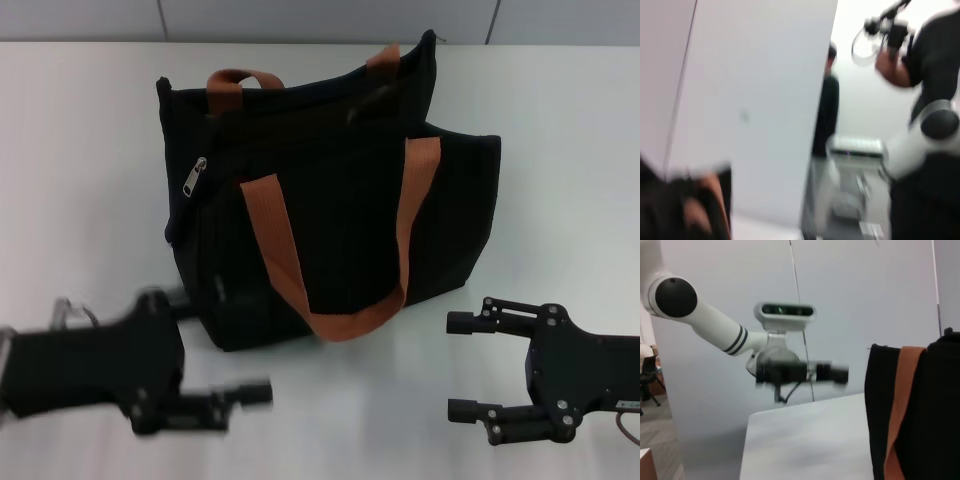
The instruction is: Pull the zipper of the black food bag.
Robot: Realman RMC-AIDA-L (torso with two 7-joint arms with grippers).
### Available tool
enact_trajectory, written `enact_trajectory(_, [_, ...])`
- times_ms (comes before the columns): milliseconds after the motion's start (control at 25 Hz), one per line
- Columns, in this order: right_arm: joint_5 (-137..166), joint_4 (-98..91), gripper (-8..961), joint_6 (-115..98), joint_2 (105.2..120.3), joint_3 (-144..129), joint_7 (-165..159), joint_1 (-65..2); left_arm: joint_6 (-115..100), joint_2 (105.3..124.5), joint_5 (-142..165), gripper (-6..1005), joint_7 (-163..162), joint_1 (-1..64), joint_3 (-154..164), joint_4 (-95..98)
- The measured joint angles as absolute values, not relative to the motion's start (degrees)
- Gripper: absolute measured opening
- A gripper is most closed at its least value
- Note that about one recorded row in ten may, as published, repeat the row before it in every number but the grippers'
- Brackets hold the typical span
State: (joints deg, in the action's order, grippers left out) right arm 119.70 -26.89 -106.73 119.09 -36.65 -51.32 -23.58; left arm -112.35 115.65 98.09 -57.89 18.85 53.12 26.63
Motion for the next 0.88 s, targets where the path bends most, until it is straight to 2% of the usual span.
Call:
enact_trajectory(200, [119.7,-26.8,819,-106.3,119.09,-36.6,-51.4,-23.9,-114.7,117.99,89.9,815,-55.3,19.1,43.5,26.1])
enact_trajectory(360, [119.7,-26.8,819,-106.2,119.09,-36.6,-51.4,-23.9,-113.6,118.15,82.4,815,-54.9,19.0,38.3,22.2])
enact_trajectory(520, [119.6,-26.8,819,-106.3,119.09,-36.3,-51.5,-23.8,-109.5,117.19,82.2,815,-54.9,18.6,35.3,21.2])
enact_trajectory(560, [119.6,-26.8,819,-106.3,119.09,-36.3,-51.5,-23.7,-105.7,115.15,85.9,815,-55.2,18.2,35.2,21.2])
enact_trajectory(680, [119.6,-26.8,819,-106.3,119.09,-36.3,-51.5,-23.7,-103.7,113.5,91.1,815,-55.3,18.1,35.1,21.1])
enact_trajectory(880, [119.6,-26.8,819,-106.3,119.09,-36.2,-51.5,-23.7,-100.5,112.76,97.4,814,-54.4,17.6,35.0,21.5])
